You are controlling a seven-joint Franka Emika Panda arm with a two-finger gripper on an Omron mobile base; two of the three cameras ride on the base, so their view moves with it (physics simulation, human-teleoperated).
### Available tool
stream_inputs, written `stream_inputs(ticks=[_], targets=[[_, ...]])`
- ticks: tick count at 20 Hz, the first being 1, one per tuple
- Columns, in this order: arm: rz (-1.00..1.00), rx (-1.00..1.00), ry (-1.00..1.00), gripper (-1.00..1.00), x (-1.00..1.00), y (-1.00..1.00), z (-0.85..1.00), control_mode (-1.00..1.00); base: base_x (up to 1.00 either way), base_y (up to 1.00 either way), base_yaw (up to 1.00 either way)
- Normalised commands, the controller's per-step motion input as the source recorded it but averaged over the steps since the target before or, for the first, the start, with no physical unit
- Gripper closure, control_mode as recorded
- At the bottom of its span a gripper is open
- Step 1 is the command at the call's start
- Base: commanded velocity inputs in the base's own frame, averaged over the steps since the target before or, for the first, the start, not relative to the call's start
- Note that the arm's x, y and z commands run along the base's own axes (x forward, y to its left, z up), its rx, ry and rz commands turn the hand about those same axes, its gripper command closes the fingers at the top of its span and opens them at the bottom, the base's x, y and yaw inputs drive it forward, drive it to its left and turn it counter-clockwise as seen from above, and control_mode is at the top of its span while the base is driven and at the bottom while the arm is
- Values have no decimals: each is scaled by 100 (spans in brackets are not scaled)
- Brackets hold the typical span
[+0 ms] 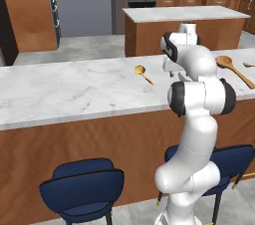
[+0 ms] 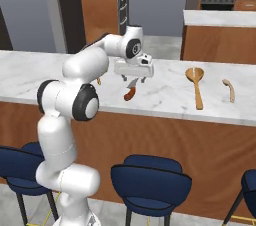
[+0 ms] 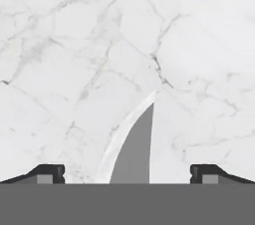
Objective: Pick up the metallic utensils from the counter and place them in the open drawer. Make sure not to pick up any wooden utensils.
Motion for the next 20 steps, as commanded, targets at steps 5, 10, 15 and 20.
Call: stream_inputs(ticks=[5,10,15,20], targets=[[0,0,-6,-100,-62,-22,0,-100,0,0,0],[0,3,-16,-100,-88,-37,0,-100,0,0,0],[0,0,-4,-100,-38,-4,0,-100,0,0,0],[0,-1,0,-100,-3,52,0,-100,0,0,0]])
